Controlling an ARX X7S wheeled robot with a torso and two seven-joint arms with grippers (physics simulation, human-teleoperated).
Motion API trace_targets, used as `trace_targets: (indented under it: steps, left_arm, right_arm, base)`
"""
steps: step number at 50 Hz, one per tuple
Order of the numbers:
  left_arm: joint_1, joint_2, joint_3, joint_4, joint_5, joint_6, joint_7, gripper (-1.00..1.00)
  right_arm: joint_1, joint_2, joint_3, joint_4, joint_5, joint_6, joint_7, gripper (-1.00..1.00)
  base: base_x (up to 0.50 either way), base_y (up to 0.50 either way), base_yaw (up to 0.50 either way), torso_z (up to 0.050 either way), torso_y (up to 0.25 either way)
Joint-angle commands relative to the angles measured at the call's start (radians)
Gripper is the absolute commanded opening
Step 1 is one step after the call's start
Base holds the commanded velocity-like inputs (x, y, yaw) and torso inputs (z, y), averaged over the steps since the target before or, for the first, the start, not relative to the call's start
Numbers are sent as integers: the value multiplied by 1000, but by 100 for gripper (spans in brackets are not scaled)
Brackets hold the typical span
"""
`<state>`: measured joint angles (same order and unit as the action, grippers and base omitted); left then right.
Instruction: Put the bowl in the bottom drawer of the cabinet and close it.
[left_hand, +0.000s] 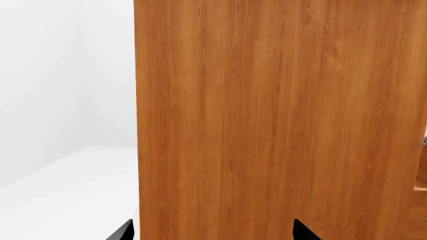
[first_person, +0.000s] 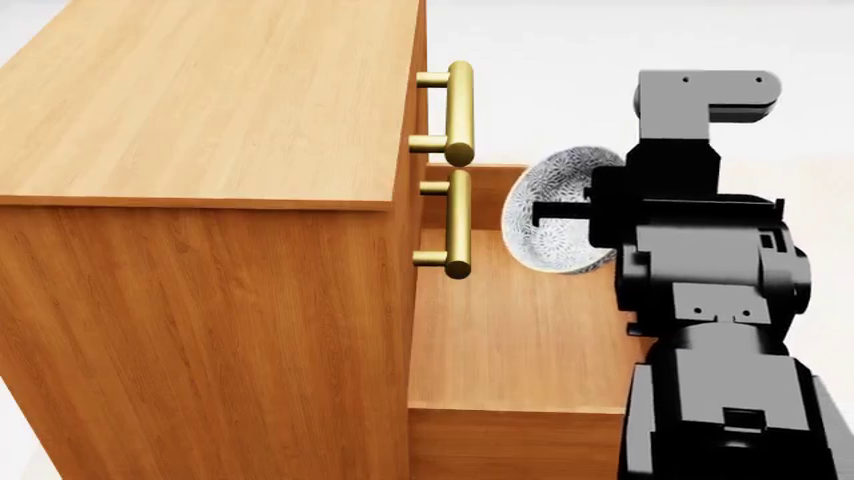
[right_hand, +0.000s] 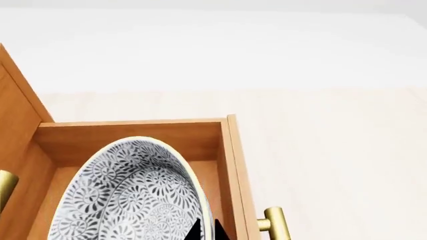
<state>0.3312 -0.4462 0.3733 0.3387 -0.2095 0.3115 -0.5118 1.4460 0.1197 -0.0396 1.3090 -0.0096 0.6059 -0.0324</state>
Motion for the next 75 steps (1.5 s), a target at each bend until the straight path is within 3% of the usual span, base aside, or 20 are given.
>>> trace_targets:
  steps: [1,75]
  left_arm:
    - [-1,0,1,-4,0,4,-1,100]
    - [-2,-10,9,1,-6,4,-11,100]
  right_arm:
    - [-7,-5,-11,-2,2,-9,-12,-100]
    - [-16,-2,16,-1,46,202,-177,-100]
  base:
    - [0,0,0,0,0]
    - [0,0,0,0,0]
